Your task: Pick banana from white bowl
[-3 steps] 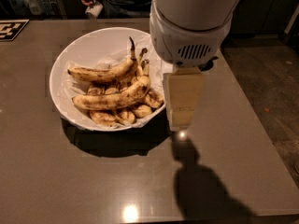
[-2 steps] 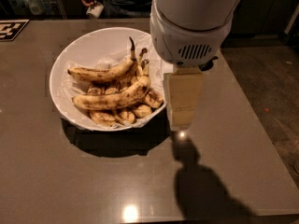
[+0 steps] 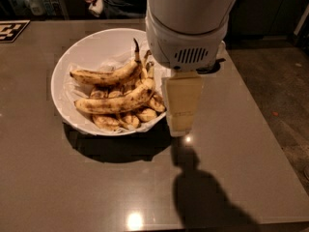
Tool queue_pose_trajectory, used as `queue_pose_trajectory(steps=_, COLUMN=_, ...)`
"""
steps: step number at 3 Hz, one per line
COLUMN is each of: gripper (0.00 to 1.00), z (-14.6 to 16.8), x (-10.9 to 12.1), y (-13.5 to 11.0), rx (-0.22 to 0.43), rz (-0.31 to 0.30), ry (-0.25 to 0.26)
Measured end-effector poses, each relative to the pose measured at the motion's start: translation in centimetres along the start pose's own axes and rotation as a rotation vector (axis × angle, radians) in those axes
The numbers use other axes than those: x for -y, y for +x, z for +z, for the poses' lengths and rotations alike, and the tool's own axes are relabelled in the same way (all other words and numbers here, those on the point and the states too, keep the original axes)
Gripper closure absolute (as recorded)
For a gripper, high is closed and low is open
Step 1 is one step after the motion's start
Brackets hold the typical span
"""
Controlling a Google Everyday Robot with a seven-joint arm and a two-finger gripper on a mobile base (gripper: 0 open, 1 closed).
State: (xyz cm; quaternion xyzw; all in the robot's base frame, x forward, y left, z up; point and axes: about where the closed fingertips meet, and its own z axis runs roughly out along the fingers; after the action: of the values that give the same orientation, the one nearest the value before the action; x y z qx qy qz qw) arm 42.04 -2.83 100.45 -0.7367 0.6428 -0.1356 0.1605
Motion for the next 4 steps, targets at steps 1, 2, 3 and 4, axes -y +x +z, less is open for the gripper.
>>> queue_pose_trajectory(steps=1, gripper=0.00, z=0.0, x=0.0, y=0.0, rx=0.000, rz=0.000, ry=0.000)
queue_pose_trajectory(steps=2, gripper=0.00, z=0.0, x=0.0, y=0.0, rx=0.000, rz=0.000, ry=0.000)
queue_pose_trajectory(steps=3, gripper=0.00, z=0.3, x=1.2, y=-3.3, rx=0.064, rz=-0.078, ry=-0.004)
queue_pose_trajectory(steps=4, gripper=0.00, z=1.6, x=2.1, y=-5.9, rx=0.109, rz=-0.146, ry=-0.033)
